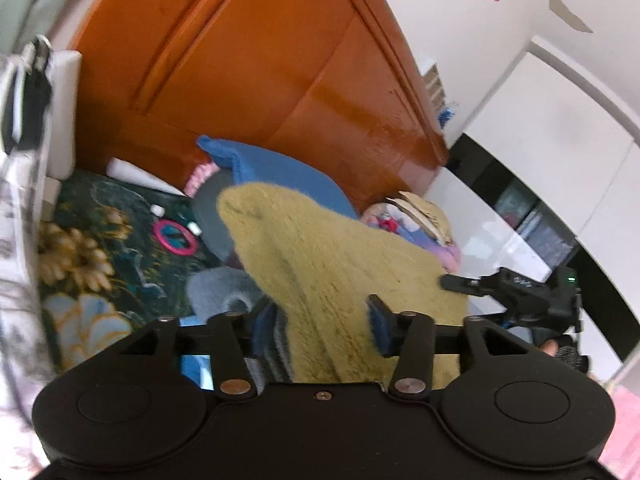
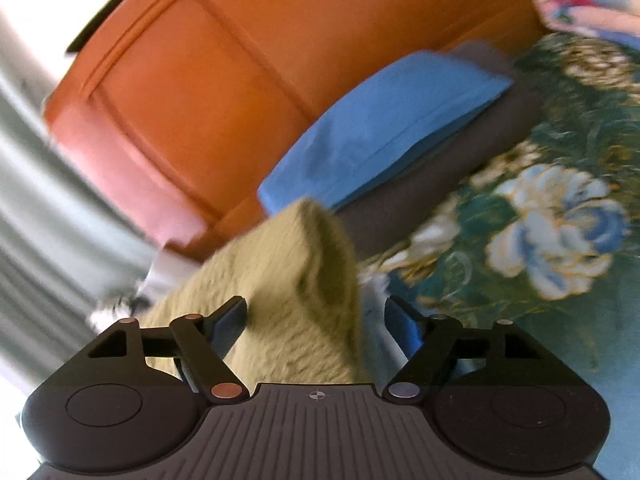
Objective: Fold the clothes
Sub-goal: 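Lower the sweater onto the clothes stack and open both grippers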
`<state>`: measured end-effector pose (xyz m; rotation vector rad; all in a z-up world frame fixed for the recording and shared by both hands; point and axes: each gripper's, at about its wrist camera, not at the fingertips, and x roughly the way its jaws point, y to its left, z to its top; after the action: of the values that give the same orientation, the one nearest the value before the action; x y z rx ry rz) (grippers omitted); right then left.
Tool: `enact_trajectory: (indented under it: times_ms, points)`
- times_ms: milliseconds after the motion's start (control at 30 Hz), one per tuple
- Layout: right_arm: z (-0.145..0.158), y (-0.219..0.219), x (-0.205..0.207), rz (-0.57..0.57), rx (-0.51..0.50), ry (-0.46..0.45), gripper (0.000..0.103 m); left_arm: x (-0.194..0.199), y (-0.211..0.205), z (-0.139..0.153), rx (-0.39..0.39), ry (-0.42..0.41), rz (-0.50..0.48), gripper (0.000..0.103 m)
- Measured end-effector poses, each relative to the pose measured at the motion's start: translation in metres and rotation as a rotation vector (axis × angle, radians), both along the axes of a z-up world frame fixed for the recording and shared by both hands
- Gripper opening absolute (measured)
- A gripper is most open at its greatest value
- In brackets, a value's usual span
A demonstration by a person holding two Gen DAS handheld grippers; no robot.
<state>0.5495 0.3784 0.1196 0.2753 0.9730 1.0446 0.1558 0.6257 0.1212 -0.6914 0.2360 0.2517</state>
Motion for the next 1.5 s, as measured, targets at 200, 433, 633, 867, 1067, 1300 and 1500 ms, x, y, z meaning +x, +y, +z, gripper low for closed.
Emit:
enact_trajectory:
  times_ms: [200,433,633,867,1067,1300,1500]
  points:
    - [0.033,-0.036,-0.027,-0.063,0.033,-0.075,0.072,-0.025,-0.015,0.026,0.050,0.007,0.070,0.059]
    - [0.053,-0.048,-0.083,0.005,-0.013,-0.166,0.032,-0.021,-0.052,0.042,0.105,0.034,0.002,0.058]
    - [0.046,-0.033,-0.111,0.084,-0.114,-0.203,0.027,-0.017,-0.082,0.053,0.149,0.058,-0.054,0.057]
    - [0.030,-0.026,-0.109,0.061,-0.135,-0.159,0.027,-0.012,-0.072,0.032,0.109,0.101,-0.038,0.057]
    - [0.043,-0.036,-0.117,0.067,-0.078,-0.161,0.027,-0.019,-0.079,0.048,0.110,0.077,-0.045,0.057]
    - [0.070,-0.074,-0.143,0.063,-0.044,-0.179,0.028,-0.028,-0.125,0.078,0.176,0.063,-0.093,0.059]
    - [0.086,-0.132,-0.176,0.044,-0.043,-0.203,0.043,-0.039,-0.175,0.088,0.206,0.057,-0.141,0.064]
